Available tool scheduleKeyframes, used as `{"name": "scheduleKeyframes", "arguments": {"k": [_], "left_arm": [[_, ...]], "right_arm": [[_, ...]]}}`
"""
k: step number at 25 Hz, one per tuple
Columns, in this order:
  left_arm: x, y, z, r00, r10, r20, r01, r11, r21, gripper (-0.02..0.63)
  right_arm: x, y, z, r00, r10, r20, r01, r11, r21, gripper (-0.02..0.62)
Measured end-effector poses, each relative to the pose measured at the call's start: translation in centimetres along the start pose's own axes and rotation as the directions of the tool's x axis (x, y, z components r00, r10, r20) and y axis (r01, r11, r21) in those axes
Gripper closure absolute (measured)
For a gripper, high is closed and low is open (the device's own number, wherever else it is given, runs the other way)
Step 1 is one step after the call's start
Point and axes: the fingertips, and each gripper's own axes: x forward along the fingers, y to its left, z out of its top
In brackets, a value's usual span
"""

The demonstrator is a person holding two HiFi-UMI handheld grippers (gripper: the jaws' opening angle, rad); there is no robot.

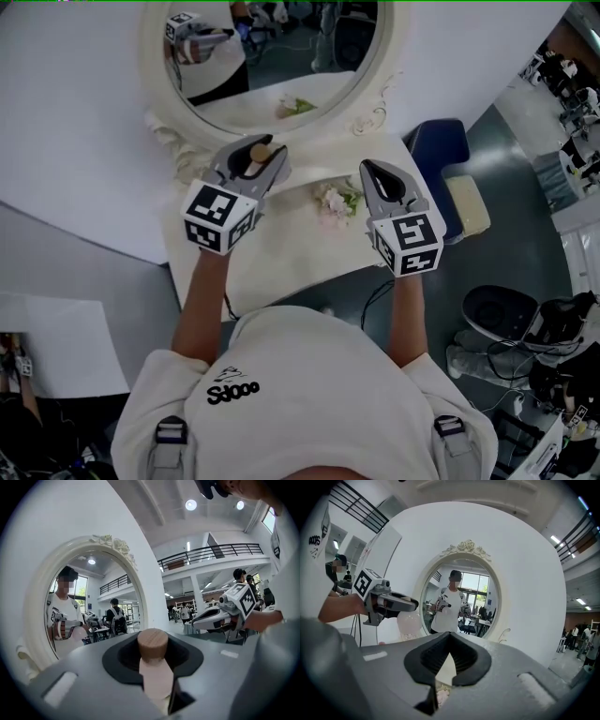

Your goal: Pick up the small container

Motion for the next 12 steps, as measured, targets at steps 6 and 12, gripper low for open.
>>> {"name": "scheduleKeyframes", "arguments": {"k": [6, 12], "left_arm": [[-0.65, -0.76, 0.36, 1.0, -0.007, -0.003, 0.007, 1.0, 0.017, 0.476], [-0.8, -1.06, 0.44, 1.0, -0.015, -0.008, 0.016, 1.0, 0.021, 0.476]], "right_arm": [[-0.35, 0.38, 0.09, 1.0, -0.001, -0.003, 0.001, 1.0, -0.001, 0.594], [-0.44, 0.58, -0.04, 1.0, -0.001, -0.013, 0.001, 1.0, 0.005, 0.594]]}}
